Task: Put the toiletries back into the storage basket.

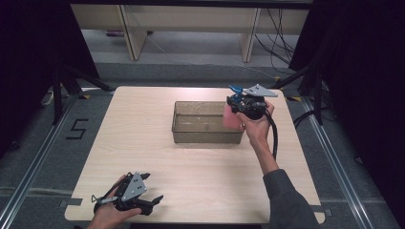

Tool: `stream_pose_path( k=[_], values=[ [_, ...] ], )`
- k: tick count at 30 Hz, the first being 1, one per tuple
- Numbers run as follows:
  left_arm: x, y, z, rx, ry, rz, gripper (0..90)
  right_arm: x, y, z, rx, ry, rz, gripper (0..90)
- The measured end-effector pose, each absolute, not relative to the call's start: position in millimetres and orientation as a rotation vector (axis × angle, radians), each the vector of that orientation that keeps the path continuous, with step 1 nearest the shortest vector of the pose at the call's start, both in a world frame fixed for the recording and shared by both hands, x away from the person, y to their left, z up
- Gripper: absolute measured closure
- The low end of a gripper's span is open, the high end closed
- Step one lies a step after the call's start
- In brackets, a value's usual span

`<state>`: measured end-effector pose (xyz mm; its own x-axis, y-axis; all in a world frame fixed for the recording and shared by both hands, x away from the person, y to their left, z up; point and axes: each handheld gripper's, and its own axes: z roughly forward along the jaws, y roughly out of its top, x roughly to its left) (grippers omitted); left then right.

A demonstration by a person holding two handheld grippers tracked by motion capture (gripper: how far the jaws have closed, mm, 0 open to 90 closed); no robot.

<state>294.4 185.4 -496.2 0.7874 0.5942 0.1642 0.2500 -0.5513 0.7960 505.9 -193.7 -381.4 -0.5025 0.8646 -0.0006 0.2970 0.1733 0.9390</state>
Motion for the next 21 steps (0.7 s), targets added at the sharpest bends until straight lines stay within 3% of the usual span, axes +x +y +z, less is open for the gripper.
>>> stream_pose_path(
  k=[21],
  values=[
    [295.2,186.8,-495.5,2.176,0.614,0.537,14.9,511.4,-196.6,-400.8,1.071,1.920,1.288,53.9]
  ],
)
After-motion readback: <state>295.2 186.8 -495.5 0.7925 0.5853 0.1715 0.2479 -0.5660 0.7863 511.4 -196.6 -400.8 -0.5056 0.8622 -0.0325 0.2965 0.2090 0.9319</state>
